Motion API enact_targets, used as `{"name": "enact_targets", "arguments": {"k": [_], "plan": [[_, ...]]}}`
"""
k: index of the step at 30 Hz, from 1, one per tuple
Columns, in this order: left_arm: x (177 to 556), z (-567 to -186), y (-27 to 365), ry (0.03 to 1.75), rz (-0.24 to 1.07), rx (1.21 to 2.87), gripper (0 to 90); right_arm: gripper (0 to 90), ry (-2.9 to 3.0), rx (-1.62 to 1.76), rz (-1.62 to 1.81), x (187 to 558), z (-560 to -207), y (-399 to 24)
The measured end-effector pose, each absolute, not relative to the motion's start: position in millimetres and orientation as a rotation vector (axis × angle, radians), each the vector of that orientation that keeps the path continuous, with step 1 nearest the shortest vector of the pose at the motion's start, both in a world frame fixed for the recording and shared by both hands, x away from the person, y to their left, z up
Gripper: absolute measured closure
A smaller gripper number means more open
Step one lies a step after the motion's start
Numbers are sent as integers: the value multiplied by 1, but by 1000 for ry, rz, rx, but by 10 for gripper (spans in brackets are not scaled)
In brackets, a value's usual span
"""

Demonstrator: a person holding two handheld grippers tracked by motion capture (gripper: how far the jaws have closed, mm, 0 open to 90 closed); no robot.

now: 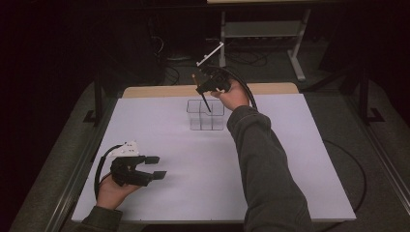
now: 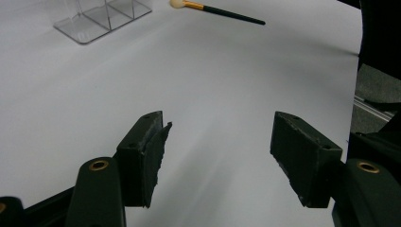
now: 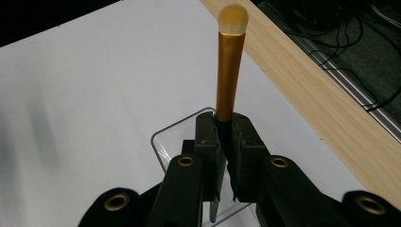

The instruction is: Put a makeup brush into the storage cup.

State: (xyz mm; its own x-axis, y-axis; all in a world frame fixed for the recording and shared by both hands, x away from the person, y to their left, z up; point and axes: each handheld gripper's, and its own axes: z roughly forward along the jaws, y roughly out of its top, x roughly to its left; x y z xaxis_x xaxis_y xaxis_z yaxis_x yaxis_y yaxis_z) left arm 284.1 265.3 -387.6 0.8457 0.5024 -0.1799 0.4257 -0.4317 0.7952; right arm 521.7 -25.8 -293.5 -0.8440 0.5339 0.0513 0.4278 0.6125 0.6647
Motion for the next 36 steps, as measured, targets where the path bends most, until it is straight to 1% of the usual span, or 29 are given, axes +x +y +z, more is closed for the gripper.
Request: {"name": "enact_targets", "arguments": {"k": [36], "plan": [[286,-390,266,674,100,2085,352,824,2671,866,1062,518,-320,-31]]}}
